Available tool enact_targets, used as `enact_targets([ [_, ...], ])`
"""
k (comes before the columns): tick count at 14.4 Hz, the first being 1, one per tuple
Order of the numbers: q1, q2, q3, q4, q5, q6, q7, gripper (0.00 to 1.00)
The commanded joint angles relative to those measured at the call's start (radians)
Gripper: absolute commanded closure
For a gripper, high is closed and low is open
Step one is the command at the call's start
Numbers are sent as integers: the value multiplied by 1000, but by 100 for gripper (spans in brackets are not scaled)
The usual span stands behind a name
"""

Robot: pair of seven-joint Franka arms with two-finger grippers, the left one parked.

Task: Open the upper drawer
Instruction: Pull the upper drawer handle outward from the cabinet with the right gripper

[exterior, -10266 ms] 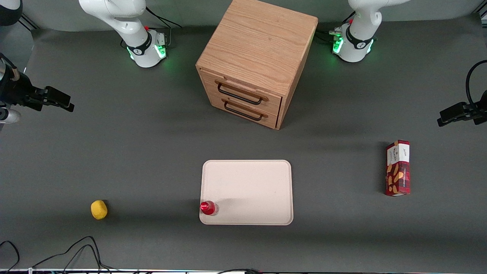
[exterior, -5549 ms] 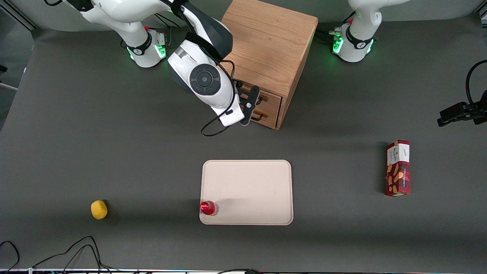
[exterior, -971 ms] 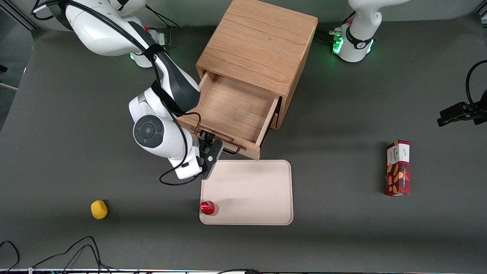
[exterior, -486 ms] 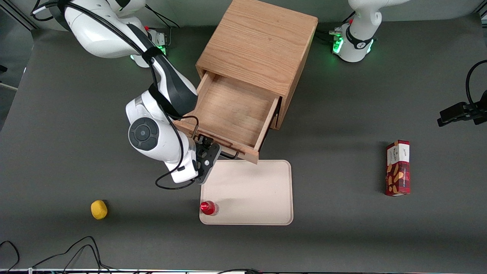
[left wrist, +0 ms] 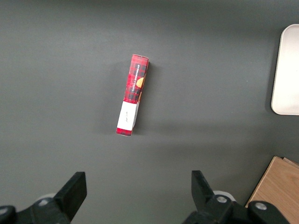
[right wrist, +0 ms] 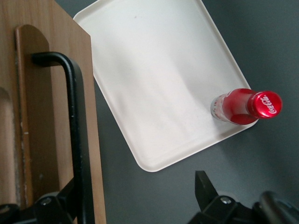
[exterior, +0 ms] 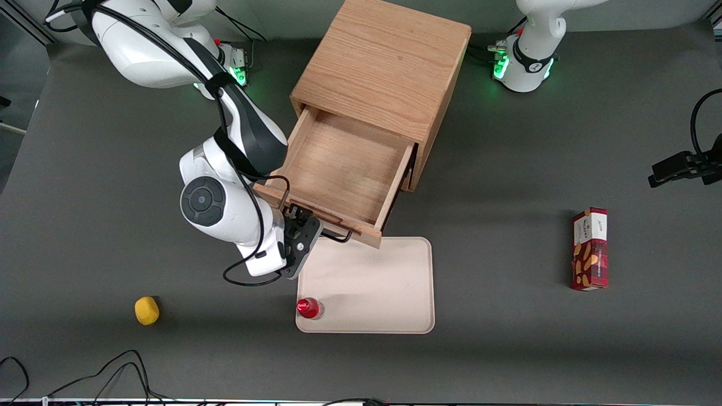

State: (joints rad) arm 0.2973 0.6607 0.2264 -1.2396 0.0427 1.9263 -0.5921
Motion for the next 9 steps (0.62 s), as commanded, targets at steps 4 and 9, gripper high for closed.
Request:
enact_targets([
  [4, -3, 4, -2, 39, -1, 8, -14, 0],
  [9, -19, -108, -7, 28, -1, 8, -8, 0],
])
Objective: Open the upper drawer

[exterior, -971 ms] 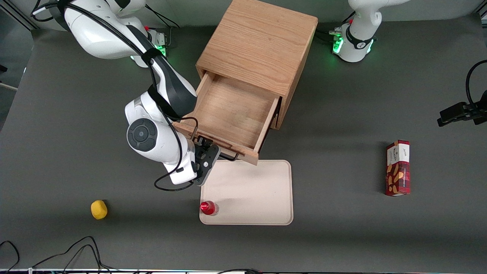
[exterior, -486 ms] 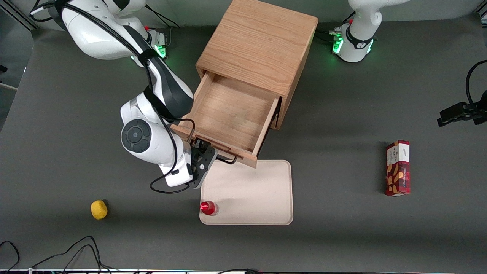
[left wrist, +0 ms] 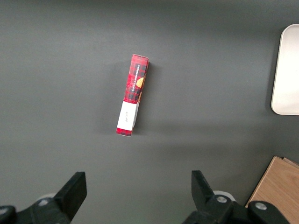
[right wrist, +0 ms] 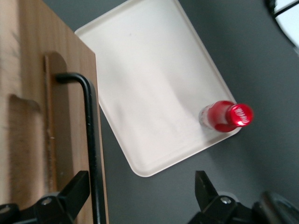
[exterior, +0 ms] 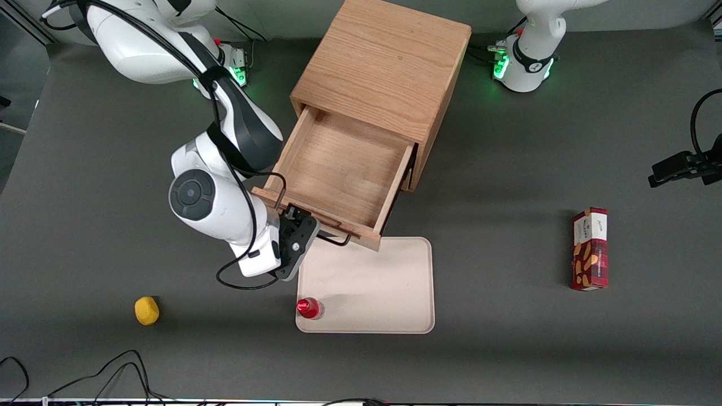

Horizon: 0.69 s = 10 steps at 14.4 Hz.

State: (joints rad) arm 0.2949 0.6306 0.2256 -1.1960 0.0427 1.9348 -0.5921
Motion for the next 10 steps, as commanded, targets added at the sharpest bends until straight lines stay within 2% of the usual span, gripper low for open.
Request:
enact_targets([
  [1, -29, -112, -18, -19, 0, 0, -2, 0],
  [3, -51, -193, -57, -30, 20, 0, 44, 0],
  [6, -114, -360, -68, -163, 127, -8, 202, 0],
  [8, -163, -492, -74, -278, 140, -55, 346, 0],
  [10, -221, -554, -75, -322, 131, -144, 450, 0],
])
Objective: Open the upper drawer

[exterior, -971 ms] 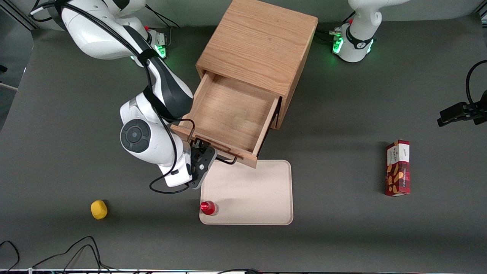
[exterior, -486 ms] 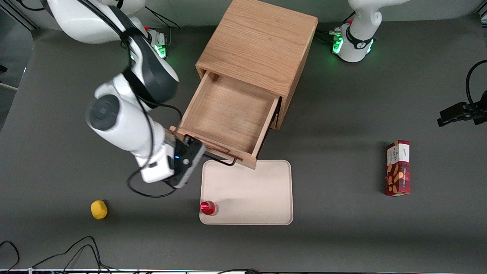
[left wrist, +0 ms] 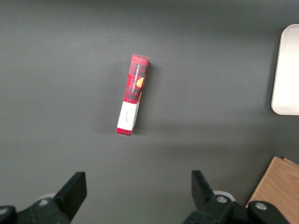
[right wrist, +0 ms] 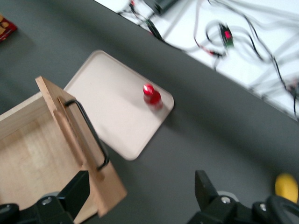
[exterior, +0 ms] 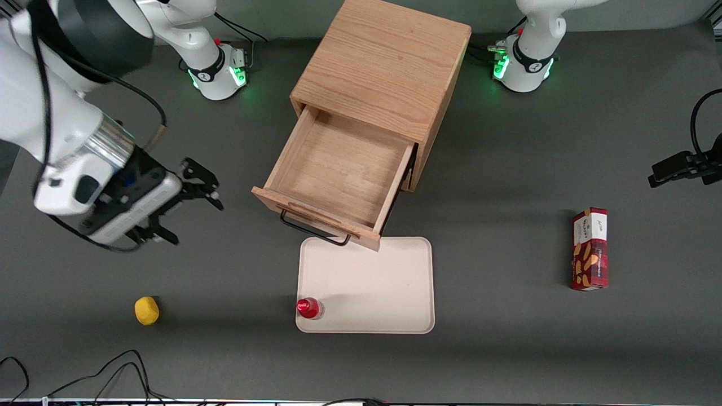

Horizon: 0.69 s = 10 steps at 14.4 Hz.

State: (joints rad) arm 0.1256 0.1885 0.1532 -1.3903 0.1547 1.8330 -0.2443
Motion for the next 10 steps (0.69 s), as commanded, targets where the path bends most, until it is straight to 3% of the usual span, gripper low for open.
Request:
enact_targets([
  [1, -78, -129, -9, -137, 17, -104, 164, 0],
  [3, -109, -156, -20, -154, 10, -211, 244, 0],
  [7, -139, -222, -18, -234, -142, -247, 292, 0],
  [10, -141, -222, -20, -234, -149, -274, 303, 0],
])
